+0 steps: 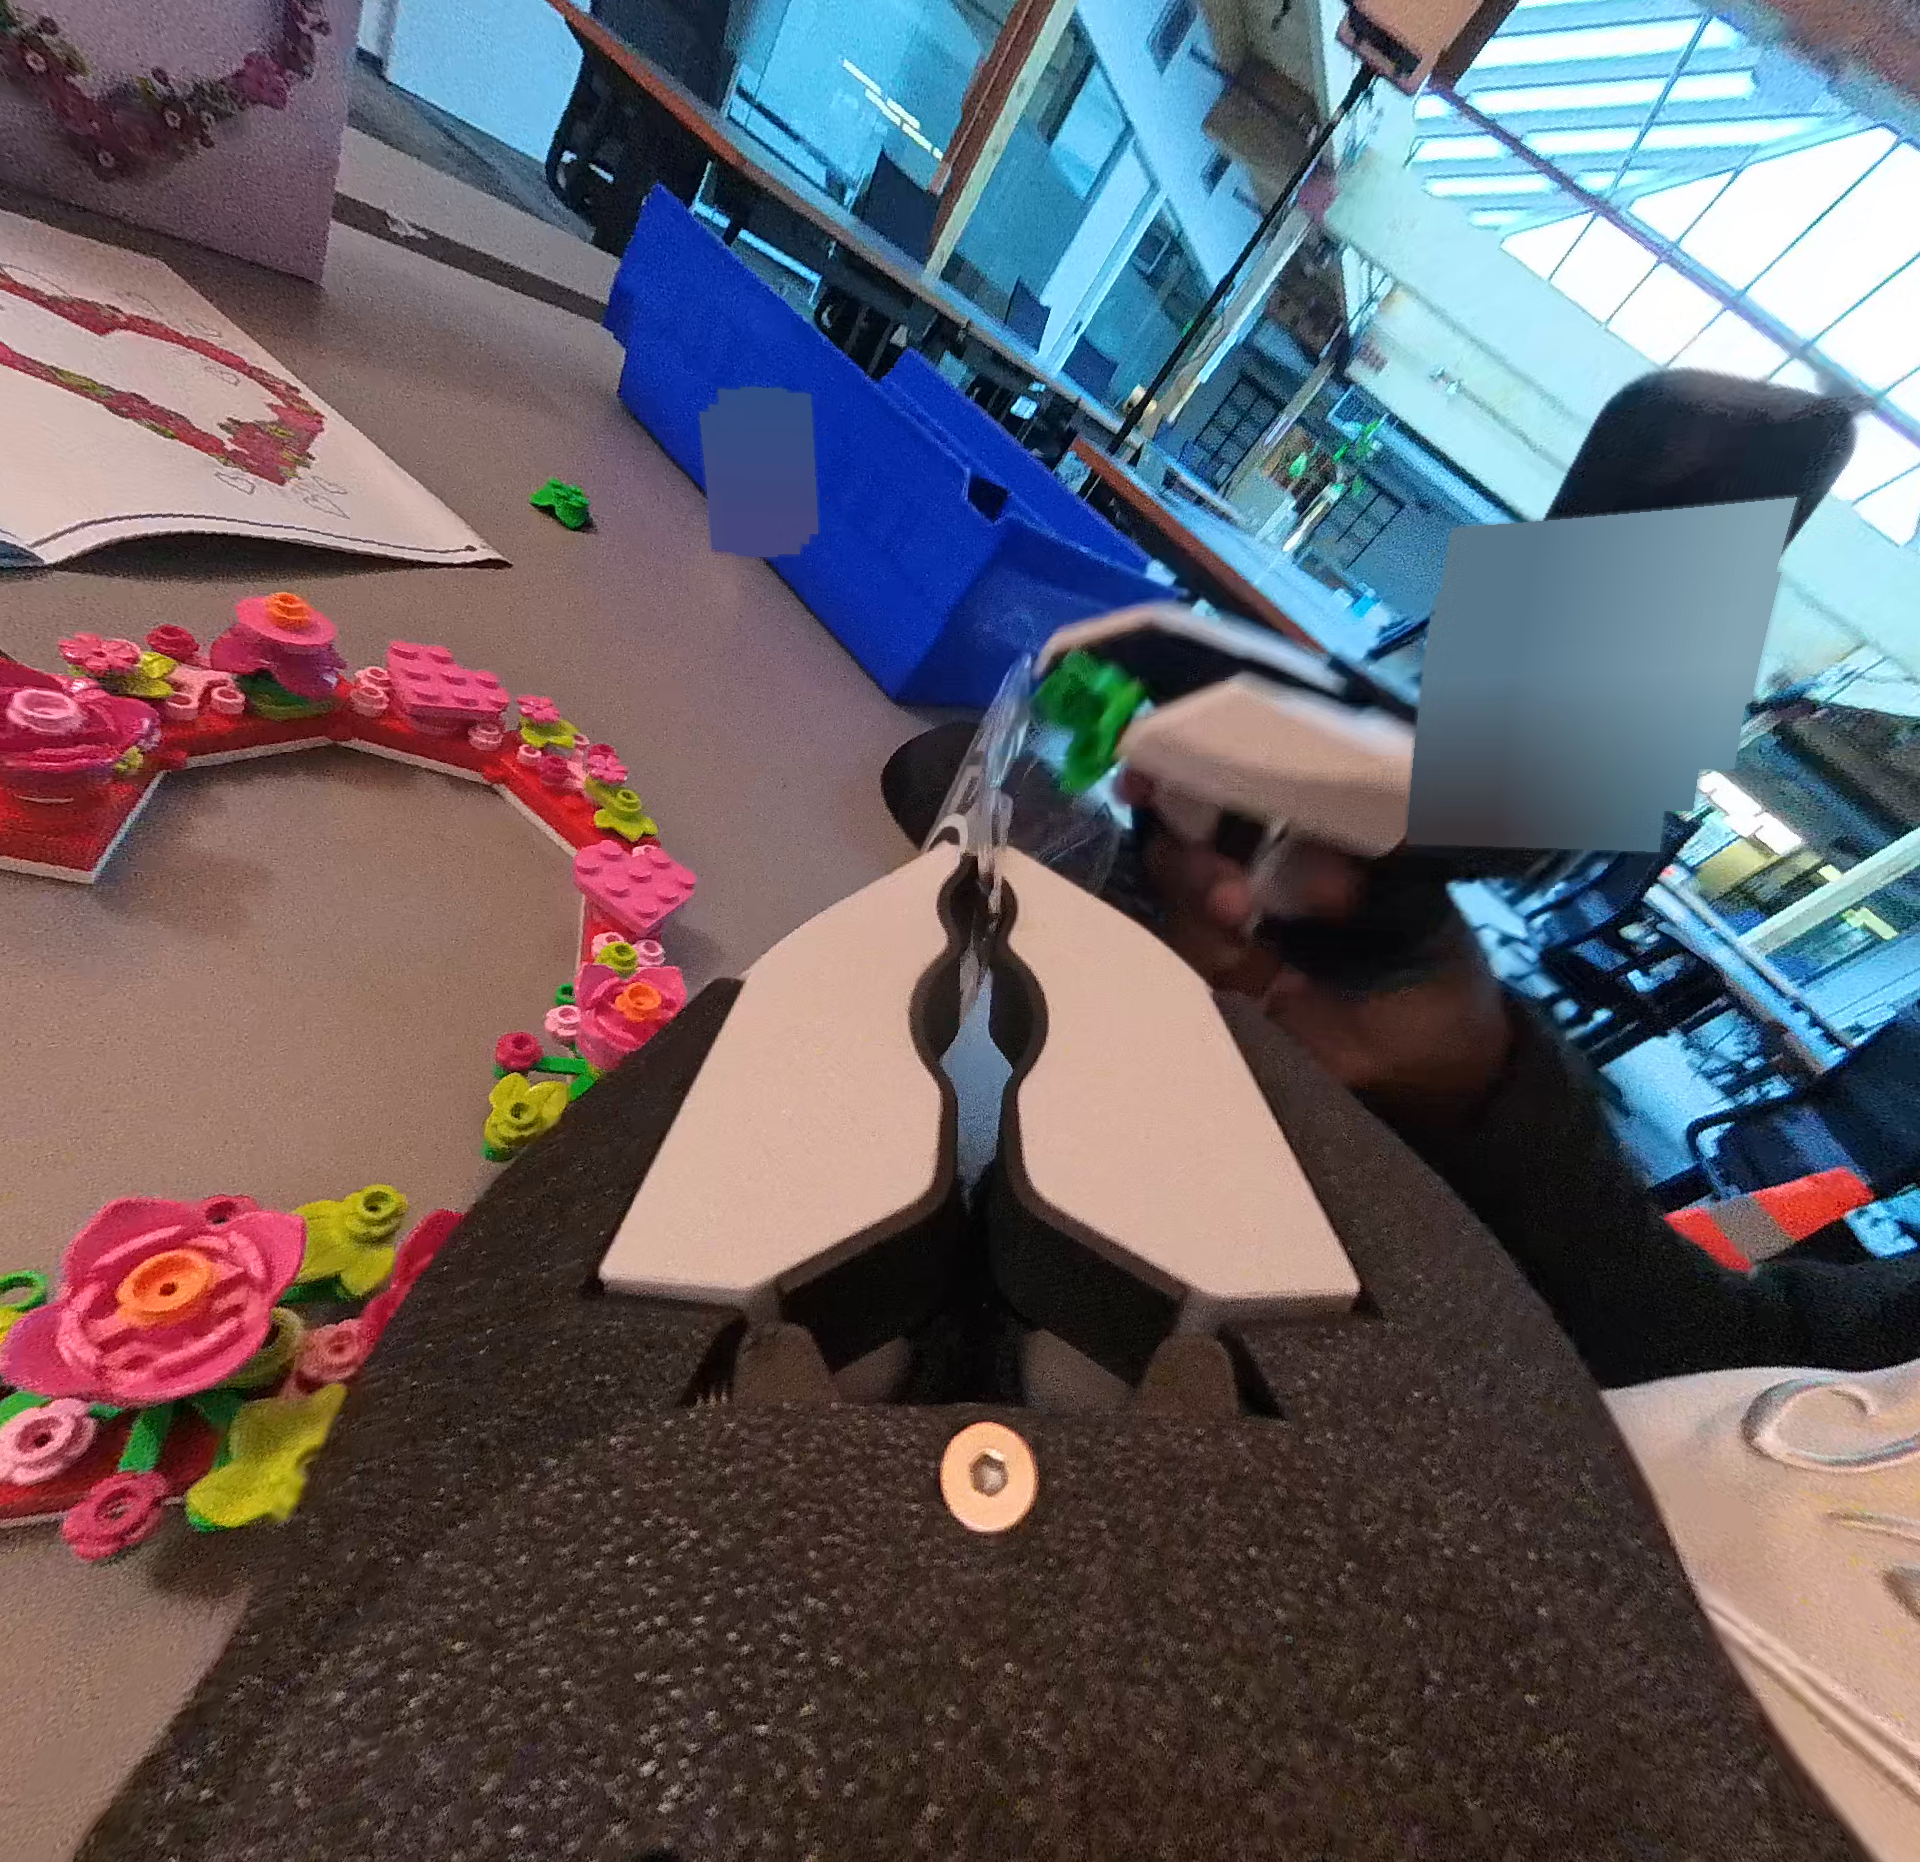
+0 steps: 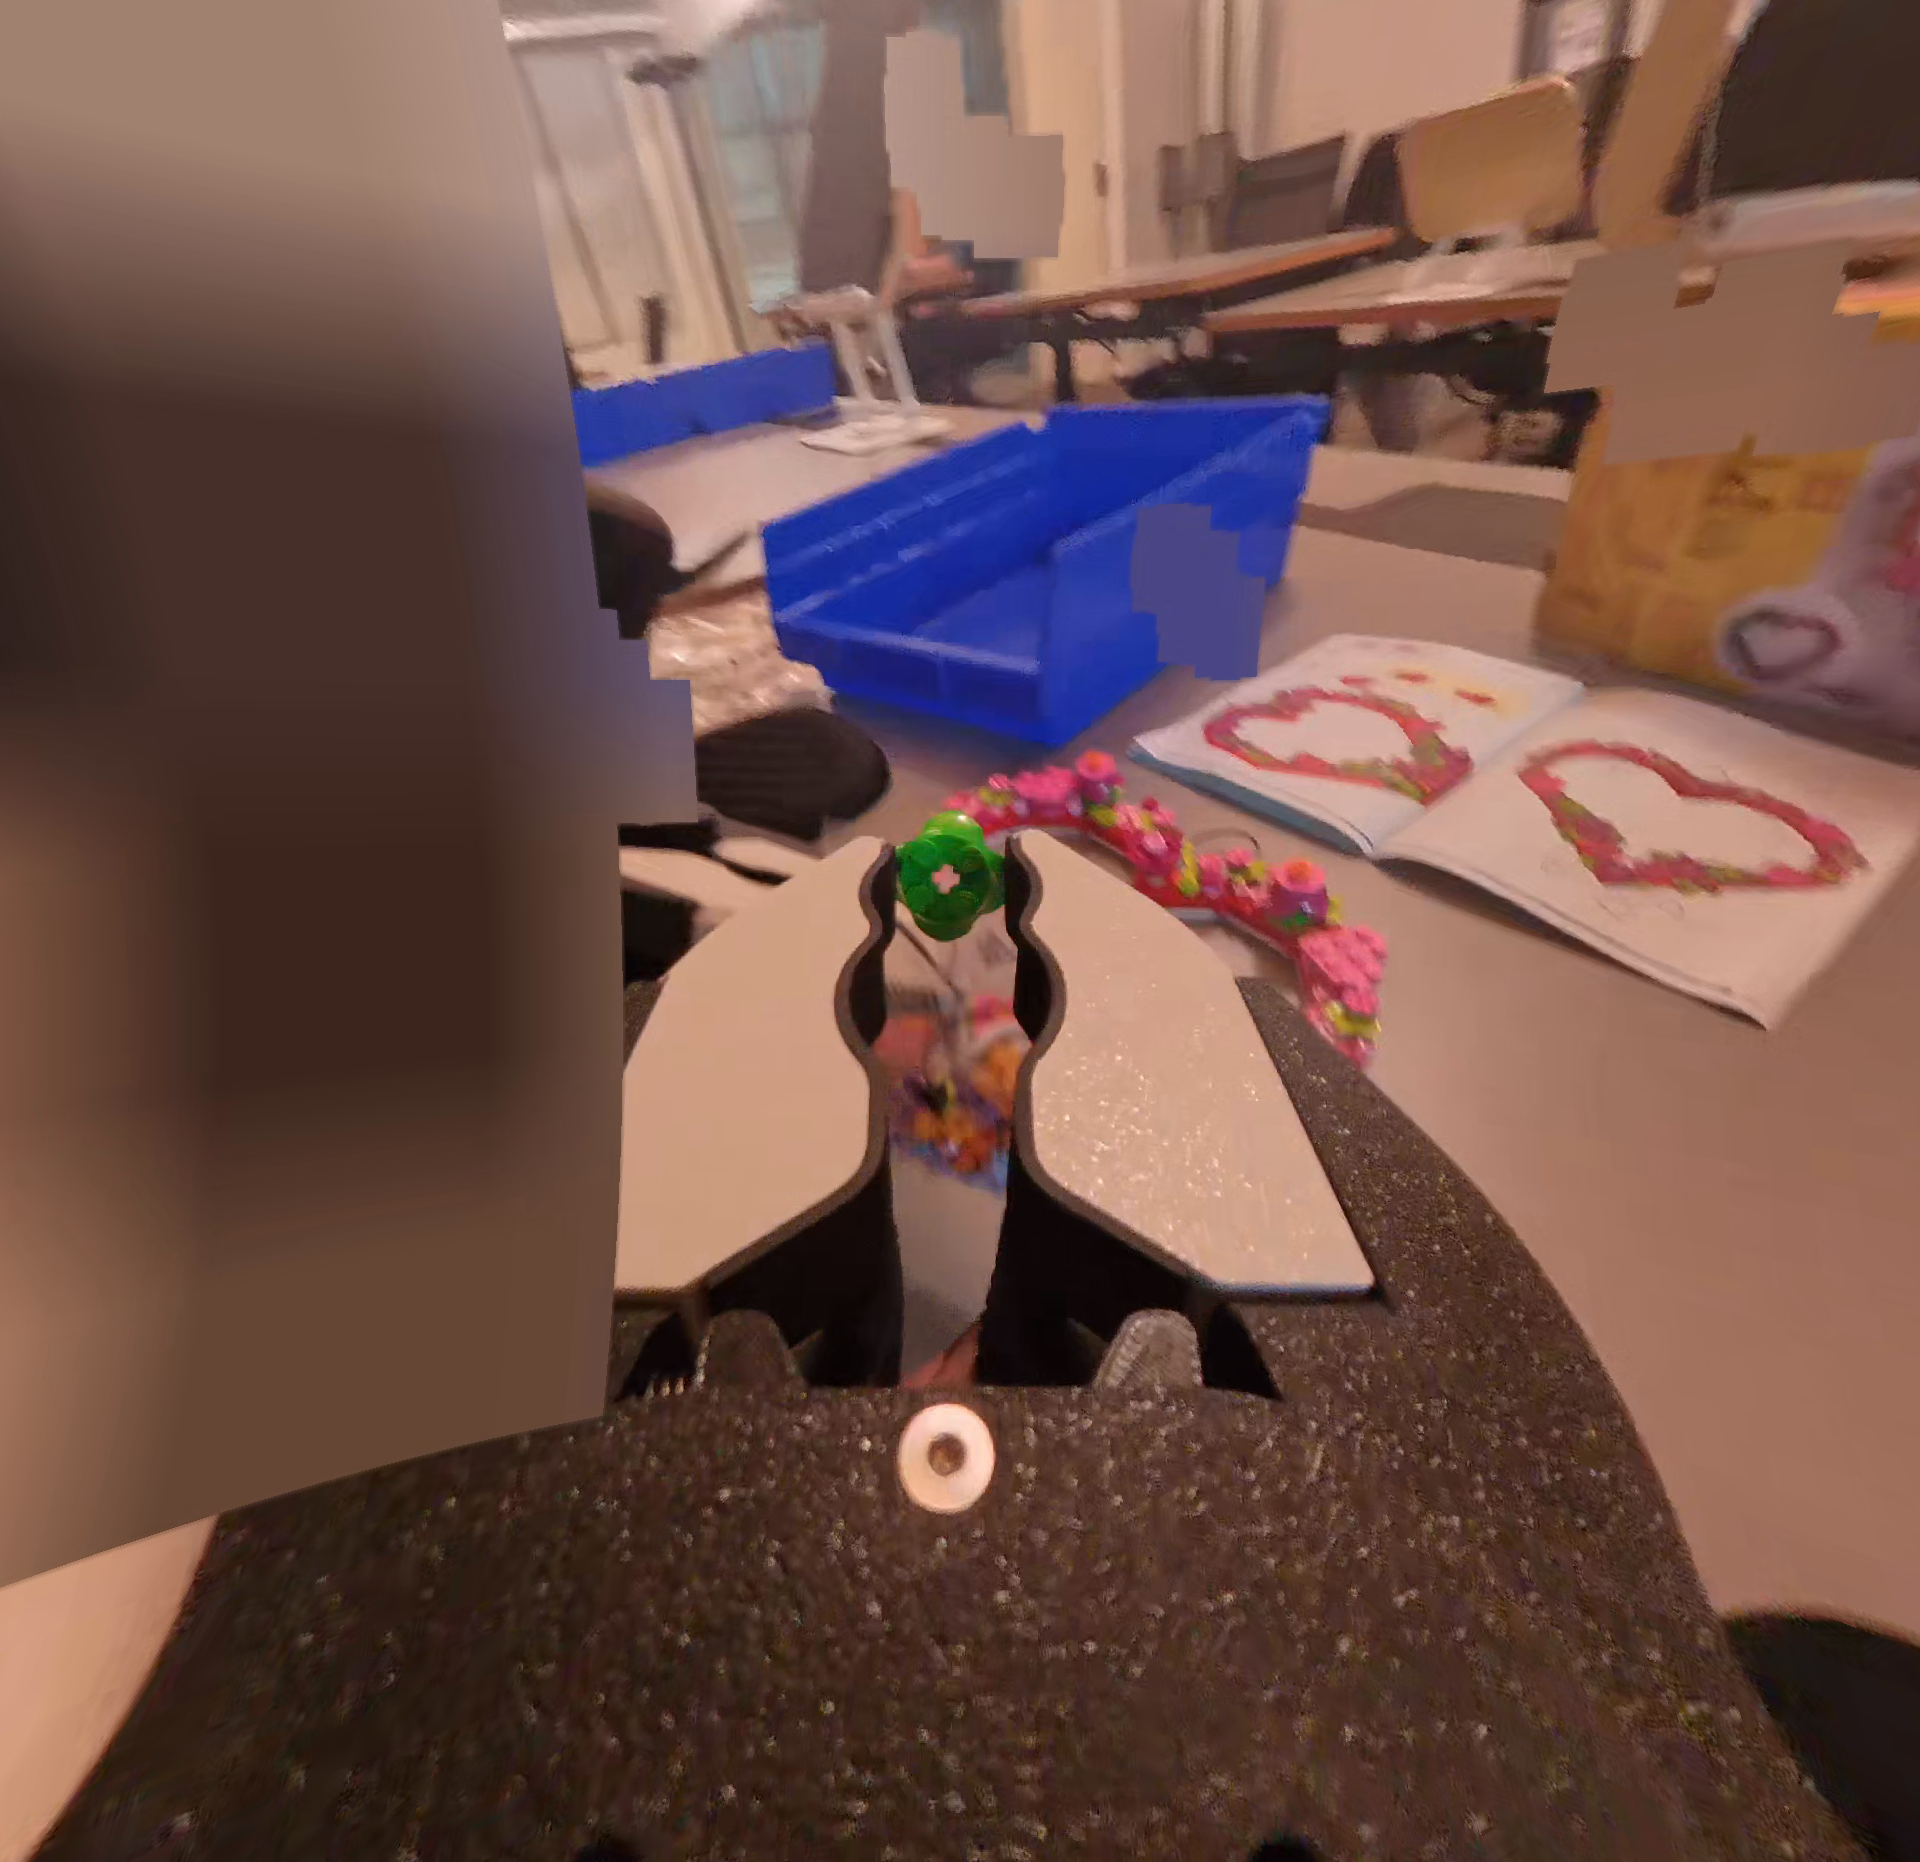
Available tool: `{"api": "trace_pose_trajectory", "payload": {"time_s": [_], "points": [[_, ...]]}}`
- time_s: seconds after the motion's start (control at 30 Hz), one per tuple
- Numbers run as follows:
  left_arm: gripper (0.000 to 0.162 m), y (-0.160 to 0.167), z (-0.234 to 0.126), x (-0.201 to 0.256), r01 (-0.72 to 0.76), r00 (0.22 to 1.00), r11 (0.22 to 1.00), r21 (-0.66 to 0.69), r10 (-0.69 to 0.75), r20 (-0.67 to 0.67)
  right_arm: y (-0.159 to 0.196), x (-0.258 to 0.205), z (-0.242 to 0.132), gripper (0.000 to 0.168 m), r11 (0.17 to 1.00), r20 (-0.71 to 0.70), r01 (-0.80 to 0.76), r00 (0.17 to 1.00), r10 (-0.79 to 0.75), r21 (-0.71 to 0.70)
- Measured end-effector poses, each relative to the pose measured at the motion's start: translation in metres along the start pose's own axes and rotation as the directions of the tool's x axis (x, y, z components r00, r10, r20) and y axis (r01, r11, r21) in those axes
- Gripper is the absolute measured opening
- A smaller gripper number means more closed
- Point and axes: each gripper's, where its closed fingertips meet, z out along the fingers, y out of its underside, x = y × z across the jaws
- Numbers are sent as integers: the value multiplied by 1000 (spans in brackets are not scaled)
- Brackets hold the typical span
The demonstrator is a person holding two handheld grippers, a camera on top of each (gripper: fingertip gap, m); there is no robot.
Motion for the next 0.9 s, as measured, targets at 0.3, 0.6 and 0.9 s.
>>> {"api": "trace_pose_trajectory", "payload": {"time_s": [0.3,0.6,0.9], "points": [[0,7,3,1,30,1000,999,-14,-30,-10,44,15,-5,20,929,-156,89,976,-153,-358],[0,7,3,0,110,992,994,-21,-111,-52,21,6,-17,28,825,76,336,937,-340,-454],[0,10,5,5,134,986,989,-56,-139,-91,37,13,-19,0,258,450,893,414,-791,-369]]}}
